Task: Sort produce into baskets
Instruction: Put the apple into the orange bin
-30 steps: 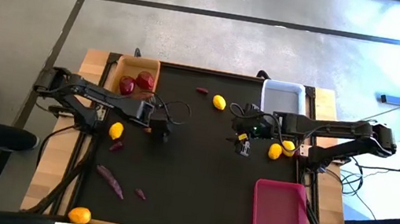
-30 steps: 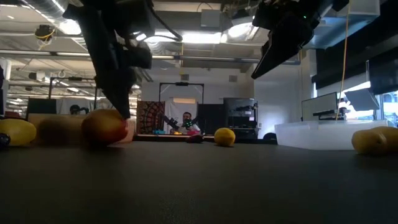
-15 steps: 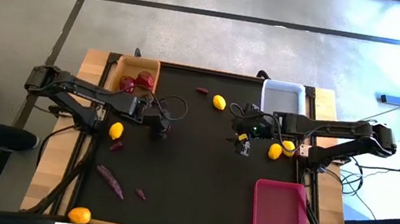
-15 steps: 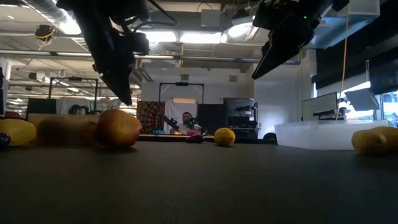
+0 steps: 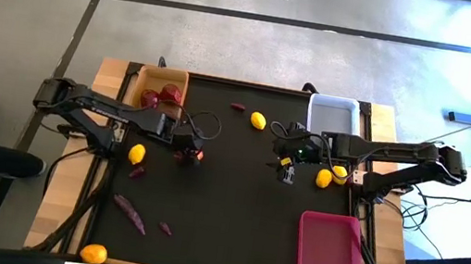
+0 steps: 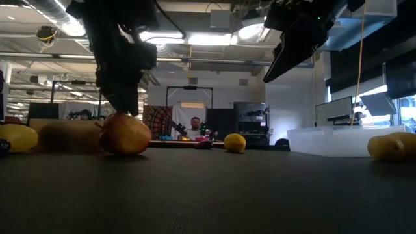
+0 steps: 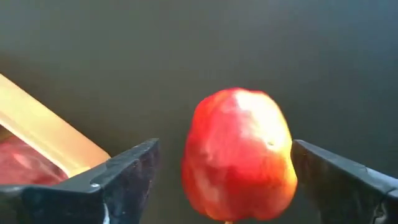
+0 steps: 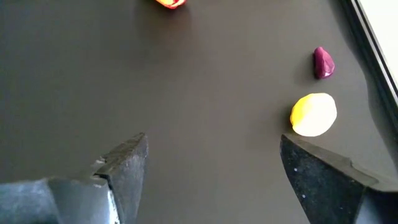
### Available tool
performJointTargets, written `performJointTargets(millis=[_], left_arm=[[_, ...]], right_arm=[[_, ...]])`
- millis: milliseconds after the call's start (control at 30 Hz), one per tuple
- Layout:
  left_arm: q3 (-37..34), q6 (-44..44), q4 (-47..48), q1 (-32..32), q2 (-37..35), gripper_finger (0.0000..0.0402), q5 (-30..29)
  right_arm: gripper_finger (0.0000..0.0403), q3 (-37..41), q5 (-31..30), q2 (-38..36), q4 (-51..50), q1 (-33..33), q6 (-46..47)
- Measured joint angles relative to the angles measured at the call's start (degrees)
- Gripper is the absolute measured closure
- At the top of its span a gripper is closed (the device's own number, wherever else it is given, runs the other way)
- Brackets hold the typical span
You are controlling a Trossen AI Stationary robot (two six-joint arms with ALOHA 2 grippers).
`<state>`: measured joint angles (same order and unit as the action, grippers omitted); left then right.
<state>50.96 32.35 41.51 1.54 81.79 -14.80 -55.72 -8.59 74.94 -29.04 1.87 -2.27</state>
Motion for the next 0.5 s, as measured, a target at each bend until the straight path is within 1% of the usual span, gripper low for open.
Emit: performJointTargets(millis=[100,300,400,500], left_arm=[[0.0,-0.37,-1.2,-0.03,2.41,0.0035,2.31],[0.11,-0.69,-1.84,-0.2,6.68,0.0034,2.68],[0.34,-0.29,-1.91,-0.03,7.72,0.0047,2.55],[0.31,-0.56,-2.03,-0.04,7.87,0.0074,2.48]], right_arm=[[0.0079,0.0,0.01,0.0,-0.22,0.01,0.01],[0.0079,0.0,-0.68,0.0,-0.76,0.0,0.0],[0.0079,0.0,-1.25,0.0,-0.78,0.0,0.0],[0.0079,0.0,-1.34,0.0,-0.79,0.0,0.01]])
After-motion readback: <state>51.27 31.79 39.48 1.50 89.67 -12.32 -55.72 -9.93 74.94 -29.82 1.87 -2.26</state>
